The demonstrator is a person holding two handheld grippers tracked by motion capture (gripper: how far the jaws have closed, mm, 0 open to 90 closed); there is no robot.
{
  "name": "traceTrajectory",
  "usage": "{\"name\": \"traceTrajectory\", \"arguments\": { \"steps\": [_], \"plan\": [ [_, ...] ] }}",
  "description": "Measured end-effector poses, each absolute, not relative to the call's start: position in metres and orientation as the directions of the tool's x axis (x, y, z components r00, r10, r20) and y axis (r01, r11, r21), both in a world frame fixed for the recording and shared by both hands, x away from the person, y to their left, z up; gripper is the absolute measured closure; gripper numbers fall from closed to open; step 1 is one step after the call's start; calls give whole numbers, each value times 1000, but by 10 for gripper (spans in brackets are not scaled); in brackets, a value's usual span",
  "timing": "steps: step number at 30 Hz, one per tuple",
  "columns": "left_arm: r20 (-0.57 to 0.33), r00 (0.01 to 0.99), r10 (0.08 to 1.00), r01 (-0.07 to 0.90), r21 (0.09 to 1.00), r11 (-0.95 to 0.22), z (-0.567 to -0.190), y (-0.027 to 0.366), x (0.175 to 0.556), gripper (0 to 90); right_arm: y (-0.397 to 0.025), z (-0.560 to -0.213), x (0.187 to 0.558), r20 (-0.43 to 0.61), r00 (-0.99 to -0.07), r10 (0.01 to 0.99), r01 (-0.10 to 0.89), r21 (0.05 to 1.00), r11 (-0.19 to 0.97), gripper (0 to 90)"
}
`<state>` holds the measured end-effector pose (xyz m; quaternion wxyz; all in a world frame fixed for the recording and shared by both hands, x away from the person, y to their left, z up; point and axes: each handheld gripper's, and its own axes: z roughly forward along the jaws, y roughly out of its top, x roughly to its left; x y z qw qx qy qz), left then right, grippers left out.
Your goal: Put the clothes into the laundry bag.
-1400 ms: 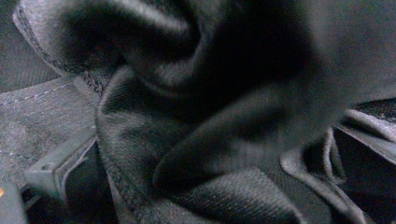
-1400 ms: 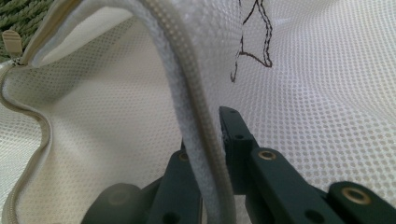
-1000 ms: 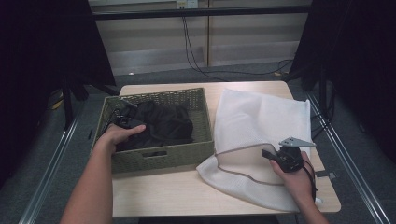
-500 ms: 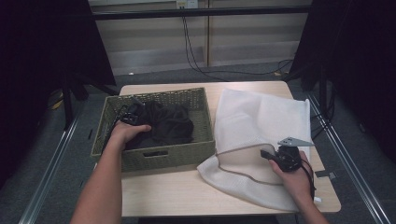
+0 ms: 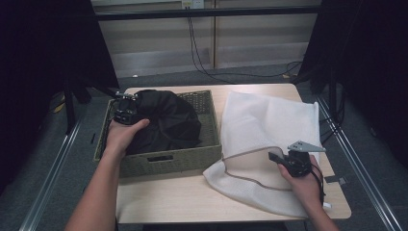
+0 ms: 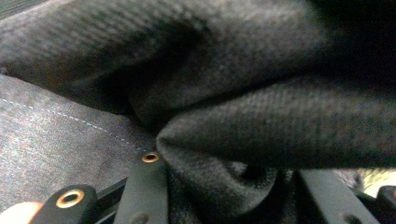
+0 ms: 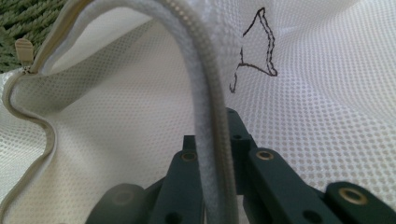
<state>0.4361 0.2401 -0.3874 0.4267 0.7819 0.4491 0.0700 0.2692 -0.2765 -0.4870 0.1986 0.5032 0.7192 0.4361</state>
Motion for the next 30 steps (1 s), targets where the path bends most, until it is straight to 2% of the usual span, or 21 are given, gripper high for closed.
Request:
{"name": "traceTrajectory", "arguments": {
  "steps": [1,2,9,20,25,26,27,28,29,30],
  "plan": [
    [-285,595,752,606,774,-186,-379,242,426,640,-278,-487,270,161,-410,898,553,827,104,889],
    [-285,595,752,606,774,-186,-379,242,426,640,-278,-487,270,161,-410,898,553,827,104,889],
    [-251,661,707,427,901,-80,-350,244,382,637,-277,-486,271,160,-411,897,549,829,104,894],
    [-227,791,569,322,944,-71,-311,229,315,633,-275,-487,274,162,-410,898,548,831,100,895],
    [-290,863,413,325,946,-14,-303,218,284,634,-274,-487,275,159,-409,898,544,833,101,895],
    [-309,879,362,332,943,-1,-302,216,279,634,-274,-488,275,152,-408,900,544,833,106,895],
    [-340,902,266,349,937,15,-300,210,269,633,-274,-488,276,155,-411,898,544,833,104,895],
    [-340,902,266,349,937,15,-300,210,269,633,-274,-488,276,155,-411,898,544,833,104,895],
    [-370,917,150,372,928,17,-302,202,262,632,-273,-488,276,151,-410,899,543,833,107,895],
    [-370,917,150,372,928,17,-302,202,262,631,-273,-488,276,151,-410,899,543,833,107,895]
  ]
}}
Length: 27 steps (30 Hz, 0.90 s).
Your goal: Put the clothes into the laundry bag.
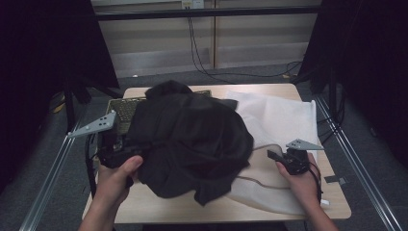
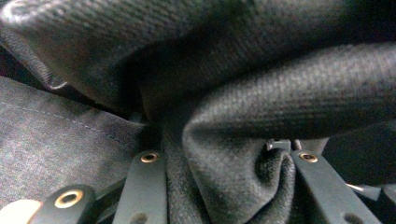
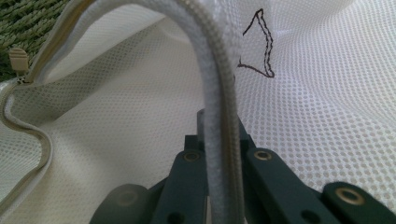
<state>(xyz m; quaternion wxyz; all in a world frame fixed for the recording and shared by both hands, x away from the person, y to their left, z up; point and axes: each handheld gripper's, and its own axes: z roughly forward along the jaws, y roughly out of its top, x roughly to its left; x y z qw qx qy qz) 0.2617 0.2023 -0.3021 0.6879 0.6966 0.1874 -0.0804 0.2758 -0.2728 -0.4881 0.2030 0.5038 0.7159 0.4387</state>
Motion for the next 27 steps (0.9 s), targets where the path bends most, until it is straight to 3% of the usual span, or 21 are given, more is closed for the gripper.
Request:
{"name": "traceTrajectory", "arguments": {
  "steps": [2,3,6,8,11,12,13,14,15,20,27],
  "plan": [
    [-401,913,67,401,916,20,-309,195,256,629,-273,-488,276,148,-411,900,543,833,110,895],
    [-449,893,-33,450,893,2,-326,187,256,621,-273,-488,275,148,-407,901,543,832,109,895],
    [-462,887,-19,461,886,-47,-350,180,255,591,-273,-488,275,151,-407,901,546,831,108,895],
    [-476,877,69,481,870,-110,-381,175,256,586,-273,-488,275,150,-410,900,547,830,110,895],
    [-481,827,292,548,807,-222,-443,176,269,580,-272,-489,276,144,-412,900,546,830,117,894],
    [-481,827,292,548,807,-222,-443,176,269,579,-272,-489,276,144,-412,900,546,830,117,894],
    [-450,798,401,565,790,-238,-459,180,273,545,-272,-488,275,140,-412,901,546,829,120,894],
    [-450,798,401,565,790,-238,-459,180,273,465,-272,-488,275,140,-412,901,546,829,120,894],
    [-456,783,422,576,788,-217,-461,183,275,465,-273,-488,275,140,-412,900,545,830,120,894],
    [-387,811,439,473,875,-102,-440,194,269,265,-275,-487,274,144,-414,899,543,832,117,893],
    [-316,834,453,378,925,-50,-408,190,268,207,-274,-485,272,161,-431,888,549,828,116,856]
  ]
}}
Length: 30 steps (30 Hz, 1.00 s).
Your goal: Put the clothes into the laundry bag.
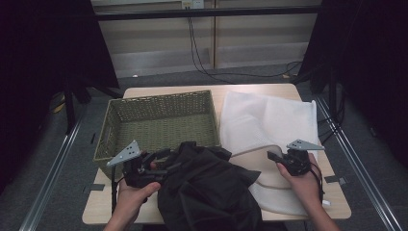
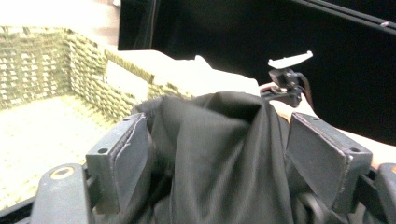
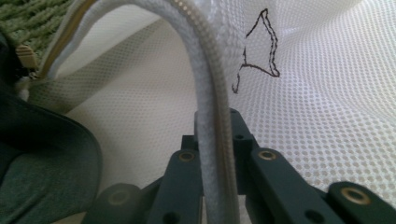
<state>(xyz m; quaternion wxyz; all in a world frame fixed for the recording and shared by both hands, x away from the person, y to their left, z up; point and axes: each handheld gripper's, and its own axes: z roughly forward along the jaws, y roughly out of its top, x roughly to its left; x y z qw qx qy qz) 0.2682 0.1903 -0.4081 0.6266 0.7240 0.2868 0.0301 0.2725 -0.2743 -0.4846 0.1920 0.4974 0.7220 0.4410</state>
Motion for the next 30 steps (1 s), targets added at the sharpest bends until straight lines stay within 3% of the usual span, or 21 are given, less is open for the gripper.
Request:
{"name": "traceTrajectory", "arguments": {
  "steps": [3,6,9,10,13,14,15,16,19,21,23,27,30],
  "plan": [
    [-309,840,445,391,915,-103,-413,170,271,213,-275,-480,270,171,-442,880,535,838,106,842],
    [-273,867,416,375,908,-186,-421,148,271,362,-274,-474,268,175,-469,866,527,842,115,888],
    [-260,885,387,370,896,-245,-425,129,269,633,-268,-470,267,185,-512,839,535,832,143,894],
    [-272,891,364,378,888,-260,-423,117,268,859,-263,-468,266,192,-539,820,532,832,155,895],
    [-292,911,292,371,889,-269,-419,102,265,878,-258,-466,264,191,-563,804,526,833,171,895],
    [-317,929,189,358,898,-255,-413,85,263,881,-252,-463,262,190,-582,791,519,836,181,895],
    [-317,929,189,358,898,-255,-413,85,263,881,-252,-463,262,190,-582,791,519,836,181,895],
    [-334,936,113,352,908,-228,-407,65,261,880,-247,-460,261,188,-603,776,503,844,186,895],
    [-315,943,105,332,913,-237,-405,44,261,880,-242,-456,259,200,-622,757,491,853,178,895],
    [-278,947,161,314,907,-280,-410,24,265,878,-239,-451,257,199,-622,757,481,860,169,895],
    [-305,927,220,361,884,-296,-423,9,276,877,-238,-446,254,212,-625,751,469,872,143,895],
    [-203,854,479,393,855,-337,-447,-5,292,876,-235,-440,247,199,-643,739,445,883,149,896],
    [-246,806,538,474,812,-339,-463,-9,302,856,-234,-438,241,205,-649,732,442,885,144,896]
  ]
}}
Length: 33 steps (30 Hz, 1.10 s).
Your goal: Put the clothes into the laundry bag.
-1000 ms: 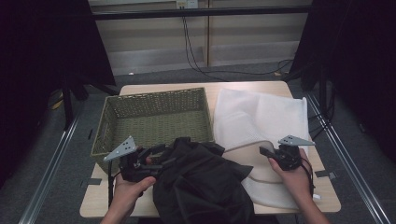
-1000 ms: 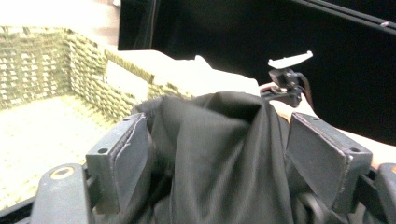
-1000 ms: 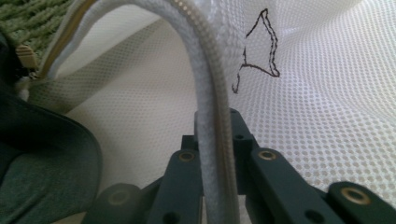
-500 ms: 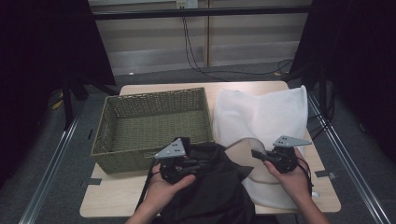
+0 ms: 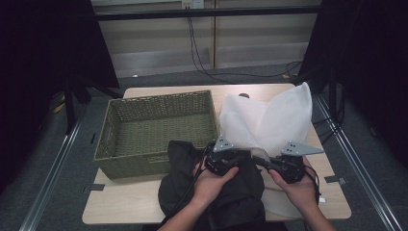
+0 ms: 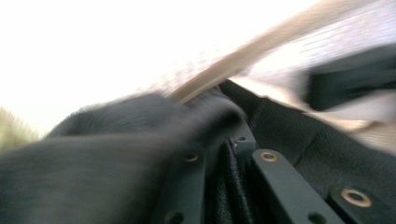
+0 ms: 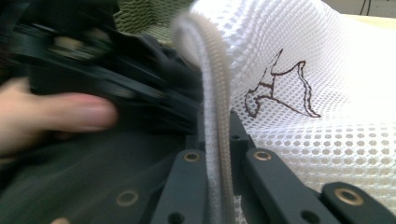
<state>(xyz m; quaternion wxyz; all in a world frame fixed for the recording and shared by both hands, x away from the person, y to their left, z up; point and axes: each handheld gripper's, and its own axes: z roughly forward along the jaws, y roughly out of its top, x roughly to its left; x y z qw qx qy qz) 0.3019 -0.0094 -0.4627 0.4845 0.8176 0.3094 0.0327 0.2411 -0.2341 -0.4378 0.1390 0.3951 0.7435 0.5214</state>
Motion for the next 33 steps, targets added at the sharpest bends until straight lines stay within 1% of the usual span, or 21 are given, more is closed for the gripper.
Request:
{"name": "traceTrajectory", "arguments": {
  "steps": [1,2,3,4,6,8,10,14,15,16,17,18,20,21,22,23,26,27,30,32,33],
  "plan": [
    [-242,817,524,468,809,-356,-463,-10,301,826,-234,-438,239,207,-649,732,446,883,147,896],
    [-245,842,482,437,833,-340,-456,-7,293,694,-232,-441,237,178,-651,738,447,875,184,895],
    [-245,842,482,437,833,-340,-456,-7,293,624,-232,-441,237,178,-651,738,447,875,184,895],
    [-264,847,461,434,844,-315,-450,-3,288,624,-231,-442,236,164,-646,746,450,871,199,895],
    [-264,864,430,409,865,-290,-436,9,276,483,-233,-445,236,162,-639,752,457,866,202,895],
    [-199,881,429,343,893,-292,-423,25,263,435,-235,-445,237,169,-627,760,462,867,188,895],
    [-142,876,460,291,917,-271,-412,47,253,409,-236,-445,237,171,-623,763,463,867,183,895],
    [-96,801,591,271,938,-215,-405,100,248,329,-235,-447,238,167,-619,767,470,862,191,894],
    [-108,758,643,288,940,-182,-406,113,248,311,-235,-448,239,165,-620,767,471,860,196,894],
    [-135,677,724,321,939,-125,-410,137,248,267,-234,-449,240,169,-618,768,475,859,193,894],
    [-135,677,724,321,939,-125,-410,137,248,234,-234,-449,240,169,-618,768,475,859,193,894],
    [-156,642,751,344,933,-101,-413,147,248,234,-234,-449,240,169,-617,768,475,859,192,893],
    [-199,587,785,401,914,-67,-422,160,247,166,-234,-450,240,171,-615,770,477,858,190,893],
    [-221,585,781,431,900,-68,-427,163,247,131,-234,-450,240,172,-614,770,479,857,190,893],
    [-259,605,753,496,862,-102,-440,161,248,124,-234,-451,240,172,-615,769,479,857,192,893],
    [-259,605,753,496,862,-102,-440,161,248,114,-234,-451,240,172,-615,769,479,857,192,893],
    [-301,646,701,542,828,-144,-452,152,253,119,-233,-451,241,171,-618,768,479,856,194,893],
    [-312,668,675,540,827,-153,-453,148,255,164,-233,-451,241,170,-617,768,480,855,196,893],
    [-308,737,602,521,826,-215,-453,133,256,467,-232,-451,240,170,-620,766,477,857,196,893],
    [-276,786,553,481,835,-267,-449,121,253,734,-232,-451,241,172,-621,765,478,856,196,893],
    [-277,808,519,469,837,-283,-446,115,252,809,-232,-451,241,173,-621,765,477,857,193,893]
  ]
}}
